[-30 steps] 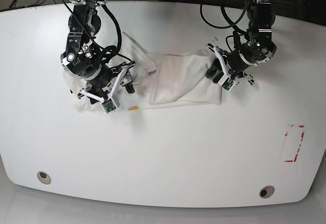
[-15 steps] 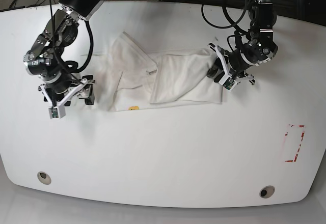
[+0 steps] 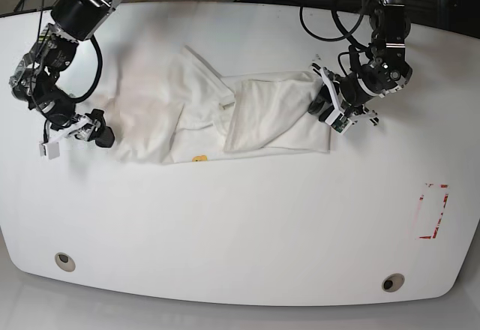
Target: Layout the t-shirt on the table in an organized manner, then fold the t-shirt properly
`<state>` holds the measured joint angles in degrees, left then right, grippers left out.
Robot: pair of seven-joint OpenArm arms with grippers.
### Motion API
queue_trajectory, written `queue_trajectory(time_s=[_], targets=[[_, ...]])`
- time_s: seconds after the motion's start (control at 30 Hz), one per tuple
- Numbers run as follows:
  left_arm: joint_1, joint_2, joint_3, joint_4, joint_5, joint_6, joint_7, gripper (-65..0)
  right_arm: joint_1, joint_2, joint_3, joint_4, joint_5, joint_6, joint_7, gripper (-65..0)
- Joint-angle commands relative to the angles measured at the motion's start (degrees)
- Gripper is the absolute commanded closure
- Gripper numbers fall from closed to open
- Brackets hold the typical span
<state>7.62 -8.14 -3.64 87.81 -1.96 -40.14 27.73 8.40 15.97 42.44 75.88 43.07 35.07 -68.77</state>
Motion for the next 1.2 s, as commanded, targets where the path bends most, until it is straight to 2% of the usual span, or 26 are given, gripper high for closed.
queue_trajectory(time_s=[0.0,0.1,0.3,0.47,0.8,1.17], targets=[[-0.10,-0.34,-0.10,0.23,1.38,0.14,1.86,-14.7,1.22,2.89,-0.02,-3.57,3.39,0.67,1.21,-46.6],[-0.10,-0.34,-0.10,0.23,1.38,0.14,1.86,-14.7,1.05,4.03,-0.28,-5.85,4.97,0.75,2.18,-46.6],[-0.10,-0.34,-0.10,0.23,1.38,0.14,1.86,-14.7,-0.10,3.86,-0.55,-5.85,6.12,1.55,2.18,-46.6],[-0.10,-0.34,-0.10,0.23,1.38,0.14,1.86,-14.7,-0.71,3.68,-4.68,-5.94,8.49,2.07,2.44,-46.6],[-0.10,-1.13,-0.10,0.59,1.38,0.14,1.86,-14.7,-1.50,-0.01,-6.17,-5.85,8.93,2.25,2.53,-46.4],[-0.01,-1.22,-0.18,0.59,1.38,0.14,1.86,-14.7,-1.50,-1.94,-10.57,-4.71,9.11,2.25,2.62,-46.1]])
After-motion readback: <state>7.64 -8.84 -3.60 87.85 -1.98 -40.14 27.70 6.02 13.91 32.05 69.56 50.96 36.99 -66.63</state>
